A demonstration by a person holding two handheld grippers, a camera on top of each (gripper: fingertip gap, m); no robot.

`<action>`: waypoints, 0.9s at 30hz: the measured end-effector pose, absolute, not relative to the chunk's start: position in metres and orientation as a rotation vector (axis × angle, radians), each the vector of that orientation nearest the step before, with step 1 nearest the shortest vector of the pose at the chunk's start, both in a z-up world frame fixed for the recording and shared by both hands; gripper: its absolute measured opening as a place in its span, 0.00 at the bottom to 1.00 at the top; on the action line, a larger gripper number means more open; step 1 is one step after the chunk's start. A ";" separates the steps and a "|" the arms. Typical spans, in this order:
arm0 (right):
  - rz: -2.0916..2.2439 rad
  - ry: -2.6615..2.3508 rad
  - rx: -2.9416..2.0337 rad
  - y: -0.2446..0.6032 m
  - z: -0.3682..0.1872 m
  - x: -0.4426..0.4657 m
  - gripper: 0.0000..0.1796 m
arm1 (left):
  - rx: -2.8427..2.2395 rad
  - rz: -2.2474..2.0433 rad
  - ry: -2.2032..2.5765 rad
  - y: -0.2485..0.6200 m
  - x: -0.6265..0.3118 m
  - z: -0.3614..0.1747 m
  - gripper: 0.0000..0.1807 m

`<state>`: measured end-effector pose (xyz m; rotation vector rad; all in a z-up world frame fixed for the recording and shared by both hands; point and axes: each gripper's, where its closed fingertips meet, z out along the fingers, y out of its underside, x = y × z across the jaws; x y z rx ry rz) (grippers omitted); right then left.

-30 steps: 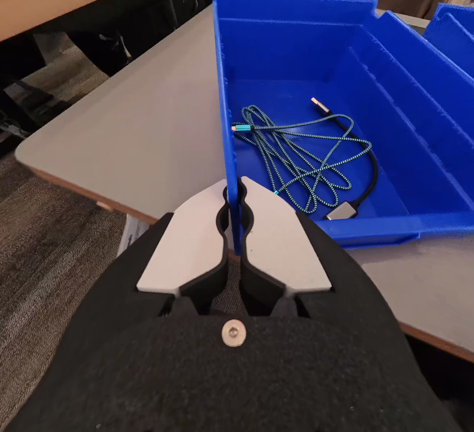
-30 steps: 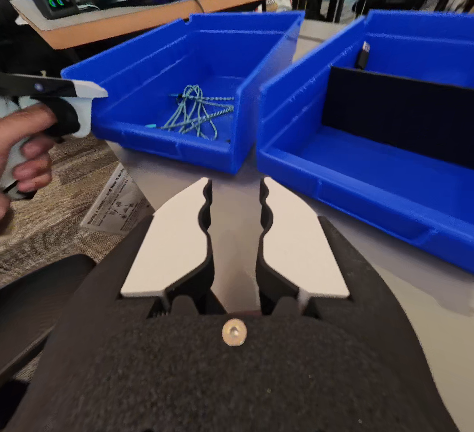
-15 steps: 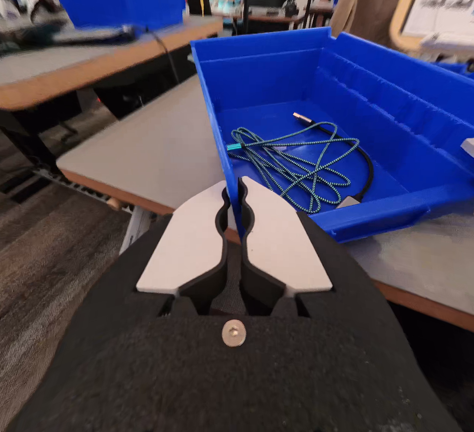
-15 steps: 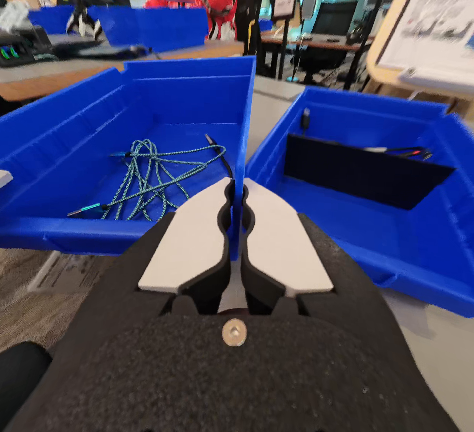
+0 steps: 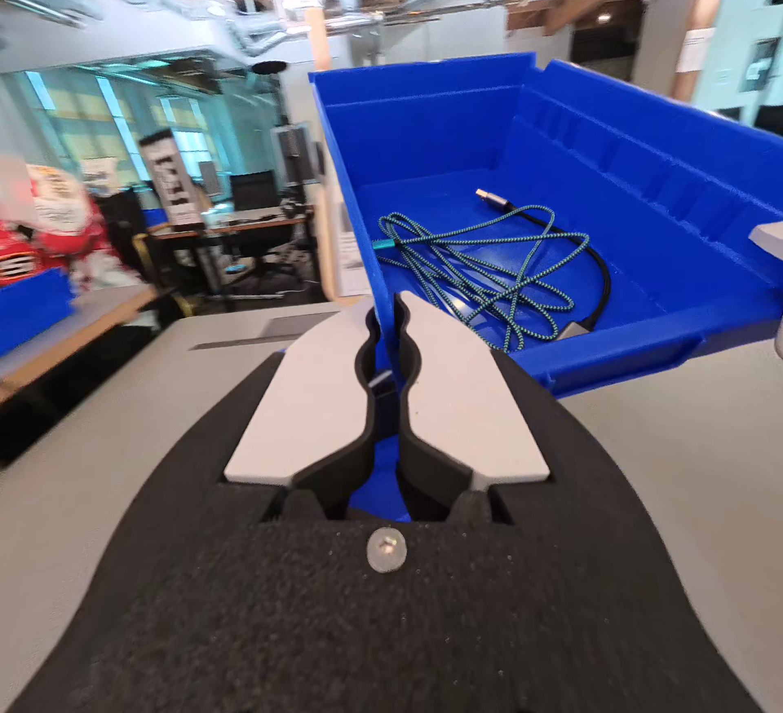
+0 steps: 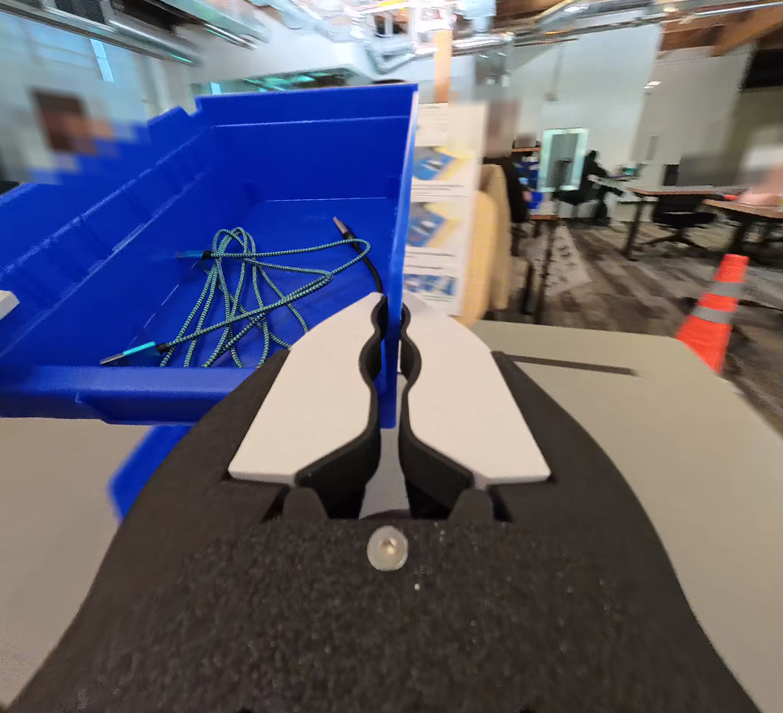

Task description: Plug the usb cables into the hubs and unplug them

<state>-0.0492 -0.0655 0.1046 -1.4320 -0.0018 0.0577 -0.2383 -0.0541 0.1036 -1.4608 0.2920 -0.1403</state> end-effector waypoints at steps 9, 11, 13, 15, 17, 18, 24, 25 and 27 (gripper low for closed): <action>-0.186 0.268 -1.724 -0.107 -0.017 0.195 0.01 | -1.644 -0.444 0.487 -0.048 0.015 -0.030 0.03; -0.156 0.301 -1.786 -0.110 -0.048 0.226 0.01 | -1.667 -0.453 0.520 -0.053 0.046 -0.055 0.03; -0.110 0.331 -1.842 -0.109 -0.078 0.250 0.01 | -1.696 -0.431 0.559 -0.053 0.069 -0.073 0.03; -0.078 0.354 -1.877 -0.109 -0.101 0.263 0.01 | -1.734 -0.416 0.586 -0.050 0.083 -0.089 0.04; -0.090 0.343 -1.866 -0.107 -0.108 0.268 0.01 | -1.727 -0.373 0.602 -0.047 0.088 -0.098 0.03; -0.099 0.345 -1.864 -0.107 -0.109 0.270 0.01 | -1.719 -0.348 0.618 -0.046 0.090 -0.101 0.03; -0.020 0.394 -1.908 -0.103 -0.131 0.279 0.02 | -1.769 -0.358 0.765 -0.058 0.099 -0.128 0.13; -0.028 0.390 -1.916 -0.103 -0.131 0.279 0.02 | -1.769 -0.371 0.782 -0.061 0.098 -0.128 0.21; -0.092 0.384 -1.932 -0.106 -0.129 0.283 0.08 | -1.782 -0.418 0.833 -0.075 0.089 -0.125 0.30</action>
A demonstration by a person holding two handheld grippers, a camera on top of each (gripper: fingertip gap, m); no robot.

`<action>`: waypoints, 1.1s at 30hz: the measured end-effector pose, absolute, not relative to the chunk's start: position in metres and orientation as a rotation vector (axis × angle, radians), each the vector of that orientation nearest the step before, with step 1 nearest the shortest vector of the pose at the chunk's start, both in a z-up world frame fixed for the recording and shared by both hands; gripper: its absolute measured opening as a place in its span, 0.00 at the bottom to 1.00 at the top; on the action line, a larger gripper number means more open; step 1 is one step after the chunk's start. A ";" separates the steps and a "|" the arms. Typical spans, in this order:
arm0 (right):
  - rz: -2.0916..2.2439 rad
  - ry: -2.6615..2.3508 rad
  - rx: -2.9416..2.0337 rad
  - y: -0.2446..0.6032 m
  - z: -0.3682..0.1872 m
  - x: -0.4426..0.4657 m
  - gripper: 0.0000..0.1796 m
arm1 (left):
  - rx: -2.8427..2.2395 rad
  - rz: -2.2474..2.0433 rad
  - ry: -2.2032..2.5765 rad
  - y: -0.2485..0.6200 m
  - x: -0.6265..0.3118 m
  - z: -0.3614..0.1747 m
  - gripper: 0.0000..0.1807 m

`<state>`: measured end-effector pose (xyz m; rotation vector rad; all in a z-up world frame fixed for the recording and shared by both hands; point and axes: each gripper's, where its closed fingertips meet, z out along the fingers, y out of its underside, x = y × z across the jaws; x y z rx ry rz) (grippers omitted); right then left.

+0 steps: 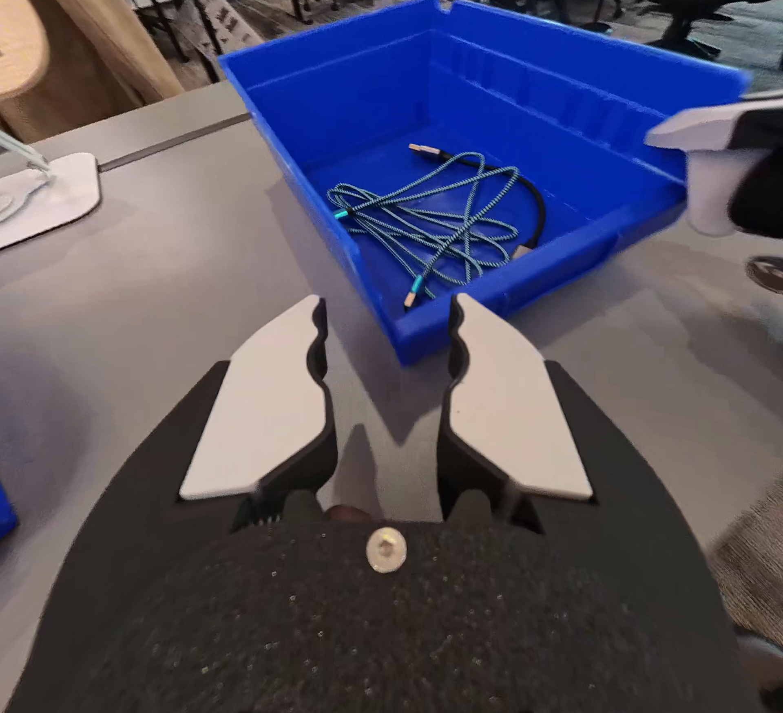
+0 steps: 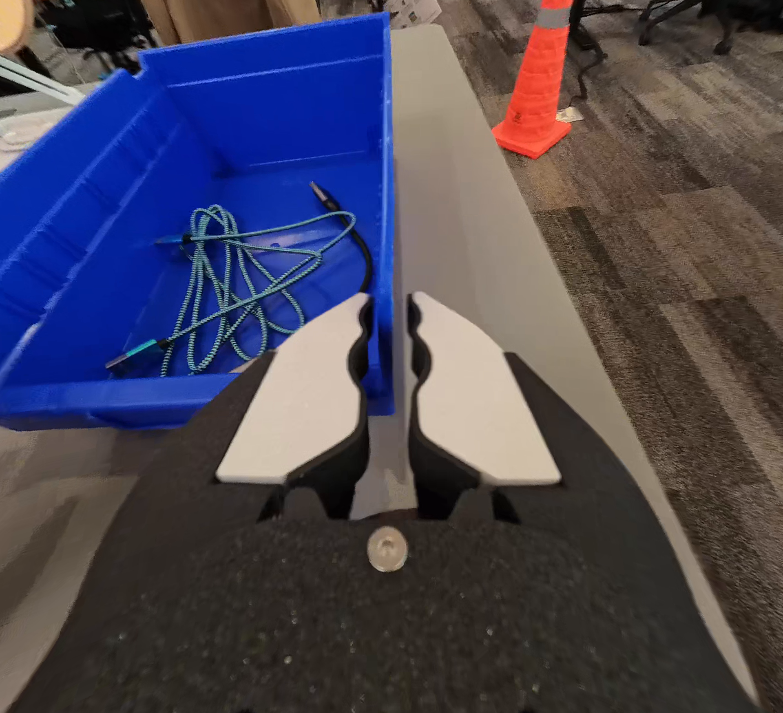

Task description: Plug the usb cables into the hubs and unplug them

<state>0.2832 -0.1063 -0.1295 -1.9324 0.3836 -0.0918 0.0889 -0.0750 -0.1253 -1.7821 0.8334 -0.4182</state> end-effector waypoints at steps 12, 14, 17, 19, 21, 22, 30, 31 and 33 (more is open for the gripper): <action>0.219 -0.086 -1.734 -0.079 -0.060 -0.022 0.23 | -1.766 0.010 0.273 -0.021 -0.255 -0.051 0.27; 0.200 -0.164 -1.780 -0.051 -0.077 -0.070 0.23 | -1.839 0.048 0.231 -0.014 -0.290 -0.075 0.27; 0.091 -0.159 -1.850 -0.005 -0.098 -0.092 0.25 | -1.902 0.068 0.202 -0.003 -0.312 -0.104 0.28; 0.111 -0.110 -1.896 0.016 -0.113 -0.097 0.28 | -1.942 0.047 0.193 0.006 -0.315 -0.118 0.28; 0.174 -0.077 -1.939 0.028 -0.127 -0.103 0.30 | -1.973 0.023 0.184 0.018 -0.314 -0.127 0.28; 0.178 -0.073 -1.949 0.034 -0.131 -0.106 0.30 | -1.984 0.008 0.180 0.024 -0.313 -0.129 0.28; 0.091 -0.048 -1.925 0.042 -0.125 -0.130 0.01 | -2.014 -0.095 0.187 0.039 -0.324 -0.124 0.02; 0.083 -0.043 -1.905 0.040 -0.120 -0.137 0.01 | -2.002 -0.099 0.192 0.040 -0.332 -0.119 0.02; 0.086 -0.040 -1.876 0.036 -0.112 -0.157 0.01 | -1.994 -0.102 0.200 0.042 -0.352 -0.112 0.02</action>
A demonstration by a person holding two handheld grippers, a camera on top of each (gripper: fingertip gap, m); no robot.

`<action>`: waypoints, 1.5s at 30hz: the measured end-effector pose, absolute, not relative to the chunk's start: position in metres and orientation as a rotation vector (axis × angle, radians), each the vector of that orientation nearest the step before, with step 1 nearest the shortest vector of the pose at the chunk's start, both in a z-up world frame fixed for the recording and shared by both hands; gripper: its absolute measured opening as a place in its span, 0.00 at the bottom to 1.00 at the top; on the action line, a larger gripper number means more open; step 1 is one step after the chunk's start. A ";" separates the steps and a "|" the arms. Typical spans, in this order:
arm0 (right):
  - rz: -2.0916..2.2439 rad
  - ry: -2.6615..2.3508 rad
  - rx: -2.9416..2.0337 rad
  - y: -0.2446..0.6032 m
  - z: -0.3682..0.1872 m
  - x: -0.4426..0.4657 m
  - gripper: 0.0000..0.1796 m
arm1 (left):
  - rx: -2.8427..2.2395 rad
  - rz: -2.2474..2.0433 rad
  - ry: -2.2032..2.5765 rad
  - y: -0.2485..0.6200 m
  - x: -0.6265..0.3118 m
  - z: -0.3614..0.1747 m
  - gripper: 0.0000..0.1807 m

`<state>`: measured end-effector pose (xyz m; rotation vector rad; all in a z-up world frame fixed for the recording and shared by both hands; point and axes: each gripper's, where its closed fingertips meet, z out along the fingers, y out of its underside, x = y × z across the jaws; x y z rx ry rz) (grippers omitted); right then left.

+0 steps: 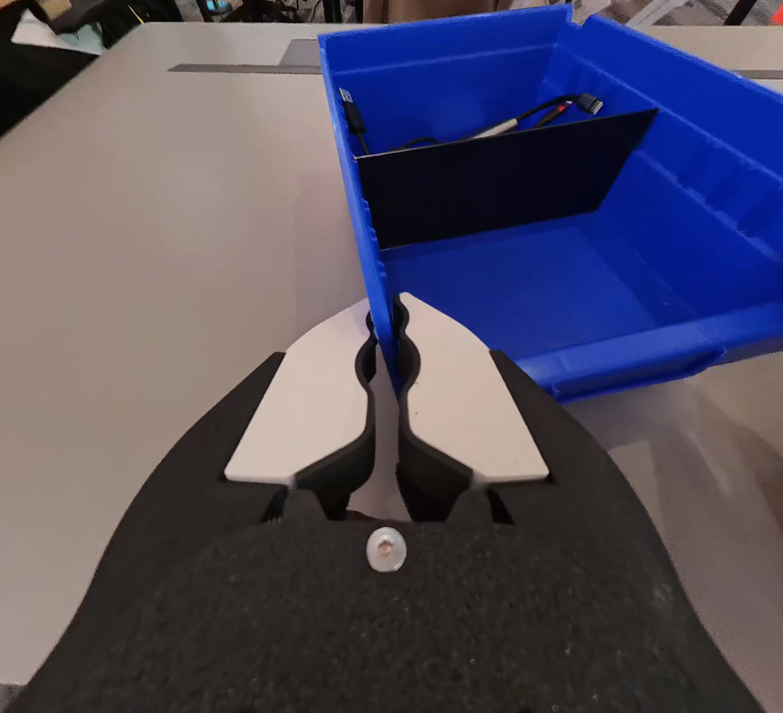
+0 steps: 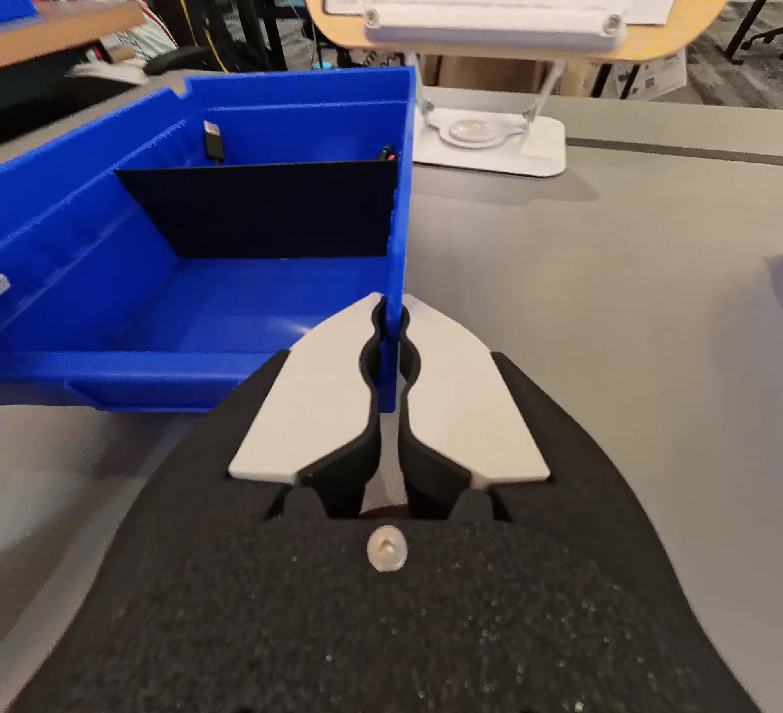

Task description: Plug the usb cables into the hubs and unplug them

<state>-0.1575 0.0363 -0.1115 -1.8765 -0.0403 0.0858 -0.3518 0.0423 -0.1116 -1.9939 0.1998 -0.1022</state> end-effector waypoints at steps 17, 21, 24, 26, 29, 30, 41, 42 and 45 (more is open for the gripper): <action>0.246 -0.121 -1.928 0.063 -0.130 -0.370 0.06 | -1.895 -0.134 0.296 0.116 -0.552 -0.116 0.02; 0.307 -0.114 -1.954 0.069 -0.134 -0.377 0.09 | -1.882 -0.158 0.267 0.120 -0.557 -0.123 0.02; 0.368 -0.187 -1.949 0.069 -0.132 -0.382 0.16 | -1.870 -0.064 0.260 0.123 -0.561 -0.122 0.05; 0.362 -0.232 -1.930 0.063 -0.128 -0.375 0.19 | -1.827 0.039 0.205 0.118 -0.571 -0.113 0.21; 0.344 -0.295 -1.870 0.036 -0.105 -0.341 0.22 | -1.765 0.044 0.165 0.091 -0.562 -0.089 0.26; 0.349 -0.315 -1.846 0.023 -0.095 -0.325 0.24 | -1.757 0.020 0.170 0.079 -0.552 -0.082 0.25; -0.127 0.036 -1.825 -0.082 -0.059 0.052 0.19 | -1.747 -0.187 0.591 0.014 -0.355 -0.065 0.22; -0.144 0.097 -1.853 -0.091 -0.072 0.090 0.17 | -1.719 -0.124 0.613 0.015 -0.352 -0.065 0.22; -0.028 0.248 -1.992 -0.107 -0.126 0.165 0.18 | -1.679 -0.058 0.632 0.015 -0.343 -0.069 0.18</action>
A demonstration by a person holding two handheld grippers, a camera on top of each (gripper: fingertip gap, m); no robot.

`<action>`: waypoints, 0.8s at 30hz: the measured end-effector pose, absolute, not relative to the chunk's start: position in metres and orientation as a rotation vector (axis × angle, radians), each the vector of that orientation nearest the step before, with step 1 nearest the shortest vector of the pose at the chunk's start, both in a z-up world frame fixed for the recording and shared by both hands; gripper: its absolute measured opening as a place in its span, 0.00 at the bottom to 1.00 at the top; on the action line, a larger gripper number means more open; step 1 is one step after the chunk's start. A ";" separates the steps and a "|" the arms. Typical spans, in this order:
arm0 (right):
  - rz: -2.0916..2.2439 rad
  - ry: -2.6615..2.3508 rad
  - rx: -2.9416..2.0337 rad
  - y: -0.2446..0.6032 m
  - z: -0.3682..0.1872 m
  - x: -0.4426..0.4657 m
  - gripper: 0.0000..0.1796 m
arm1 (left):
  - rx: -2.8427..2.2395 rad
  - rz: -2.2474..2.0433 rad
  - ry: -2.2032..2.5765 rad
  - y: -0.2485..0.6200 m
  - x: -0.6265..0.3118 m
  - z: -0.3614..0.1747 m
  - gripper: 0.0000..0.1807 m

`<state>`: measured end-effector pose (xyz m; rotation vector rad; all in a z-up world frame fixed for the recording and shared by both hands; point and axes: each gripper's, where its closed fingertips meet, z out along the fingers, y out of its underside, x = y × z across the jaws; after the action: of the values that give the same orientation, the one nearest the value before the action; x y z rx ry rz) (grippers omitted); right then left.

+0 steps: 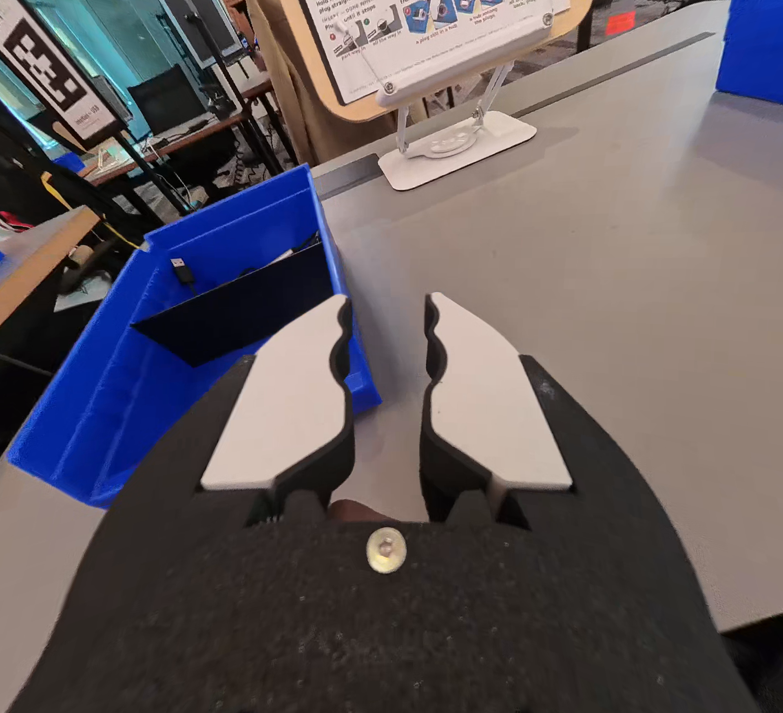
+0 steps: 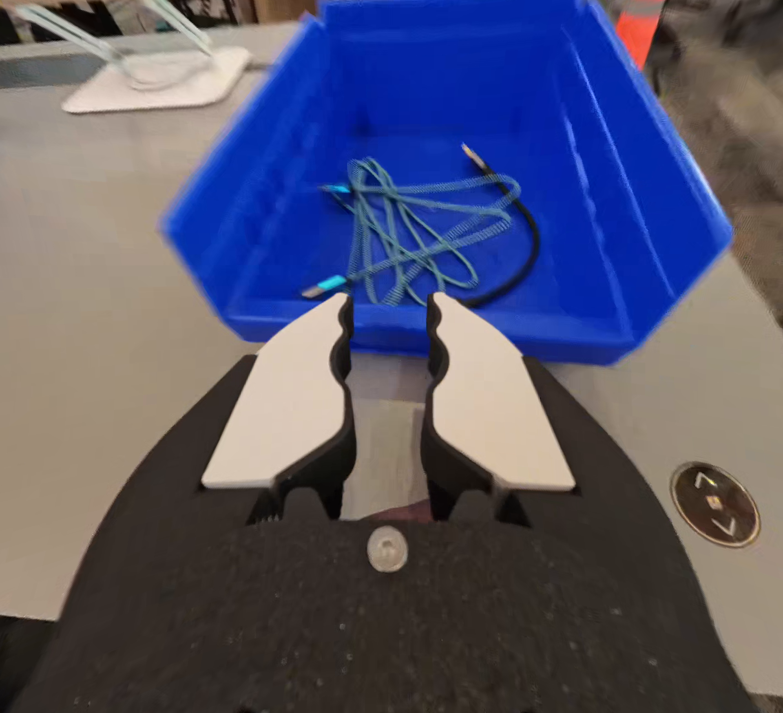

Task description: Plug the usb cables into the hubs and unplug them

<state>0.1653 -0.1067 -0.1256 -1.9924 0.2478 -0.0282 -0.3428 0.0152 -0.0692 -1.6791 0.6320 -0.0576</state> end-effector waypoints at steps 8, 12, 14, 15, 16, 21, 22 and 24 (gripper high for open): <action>-0.020 0.264 -2.006 -0.102 -0.145 0.208 0.11 | -1.802 -0.289 0.530 0.015 -0.317 -0.094 0.17; -0.010 0.283 -2.027 -0.097 -0.149 0.219 0.11 | -1.793 -0.268 0.572 0.013 -0.302 -0.103 0.17; -0.052 0.291 -2.037 -0.096 -0.150 0.226 0.11 | -1.787 -0.249 0.603 0.011 -0.297 -0.107 0.18; -0.061 0.292 -2.038 -0.095 -0.151 0.228 0.09 | -1.784 -0.240 0.618 0.009 -0.295 -0.109 0.18; -0.073 0.298 -2.040 -0.095 -0.151 0.231 0.09 | -1.780 -0.231 0.629 0.007 -0.293 -0.110 0.19; -0.099 0.326 -2.038 -0.094 -0.151 0.247 0.07 | -1.775 -0.226 0.649 0.002 -0.292 -0.117 0.19; -0.098 0.324 -2.039 -0.094 -0.151 0.247 0.07 | -1.779 -0.231 0.649 0.001 -0.292 -0.118 0.19; -0.117 0.317 -2.045 -0.094 -0.152 0.249 0.08 | -1.791 -0.237 0.648 0.002 -0.292 -0.119 0.20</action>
<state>0.2488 -0.0943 -0.1516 -2.0448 0.3170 -0.1166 -0.2922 0.0022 -0.1193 -1.7906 0.6485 -0.2373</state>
